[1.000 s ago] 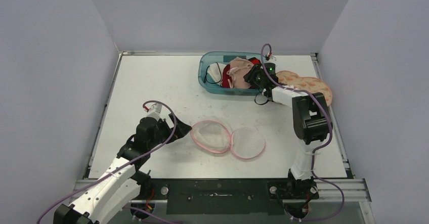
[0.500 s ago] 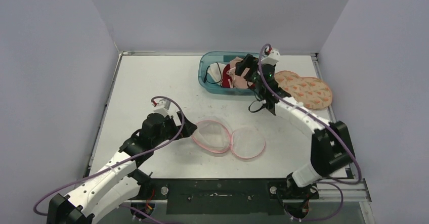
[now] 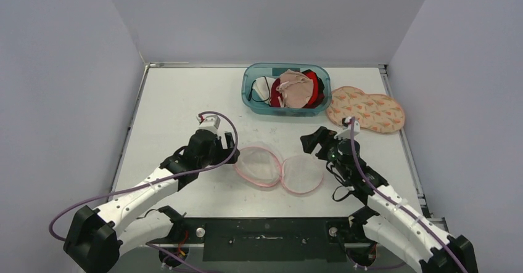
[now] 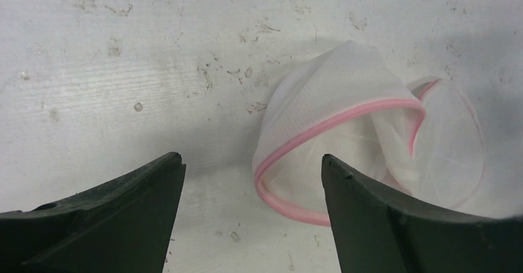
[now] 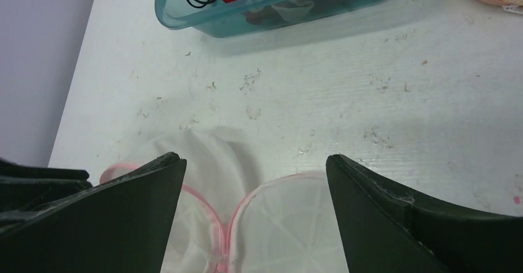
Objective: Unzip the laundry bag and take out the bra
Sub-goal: Pick up the laundry bag at the center of the board.
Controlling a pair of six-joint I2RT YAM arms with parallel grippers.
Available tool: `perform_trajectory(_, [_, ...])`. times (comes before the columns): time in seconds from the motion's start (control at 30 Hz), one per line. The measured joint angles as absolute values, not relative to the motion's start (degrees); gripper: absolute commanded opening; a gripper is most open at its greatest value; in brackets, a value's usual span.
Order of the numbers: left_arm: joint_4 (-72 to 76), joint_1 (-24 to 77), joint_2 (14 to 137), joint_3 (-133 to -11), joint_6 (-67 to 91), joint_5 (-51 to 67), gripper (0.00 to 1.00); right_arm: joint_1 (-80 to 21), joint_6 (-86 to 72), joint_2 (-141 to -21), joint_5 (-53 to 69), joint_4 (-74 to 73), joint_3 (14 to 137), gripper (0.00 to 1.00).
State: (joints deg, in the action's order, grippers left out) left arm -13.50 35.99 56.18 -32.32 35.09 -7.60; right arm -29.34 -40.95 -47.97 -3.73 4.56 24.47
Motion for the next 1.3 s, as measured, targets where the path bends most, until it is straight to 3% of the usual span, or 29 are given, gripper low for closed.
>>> perform_trajectory(0.37, [-10.5, 38.02, 66.0, -38.92, 25.71, -7.86, 0.71, -29.34, -43.4, -28.62, -1.34, -9.3, 20.84, 0.87])
perform_trajectory(0.47, [-9.98, 38.33, 67.77, -38.92, 24.51, -7.2, 0.57, -29.34, -44.03, -26.5, -0.99, -12.1, 19.31, 0.88])
perform_trajectory(0.6, [-9.17, 38.33, 70.15, -38.92, 23.68, -7.03, 0.3, -29.34, -44.8, -25.58, -0.84, -14.17, 18.17, 0.89])
perform_trajectory(0.93, [-7.46, 38.98, 68.27, -36.73, 26.11, -7.25, 0.01, -29.34, -47.64, -32.27, -1.48, -16.84, 17.58, 0.88])
perform_trajectory(1.1, [-7.14, 39.75, 65.32, -34.79, 29.56, -7.25, 0.0, -29.34, -49.65, -39.75, -1.58, -16.95, 16.86, 0.87])
perform_trajectory(1.3, [-7.25, 40.16, 62.26, -32.86, 34.41, -7.33, 0.0, -29.34, -52.42, -37.98, -3.4, -19.53, 16.6, 0.88])
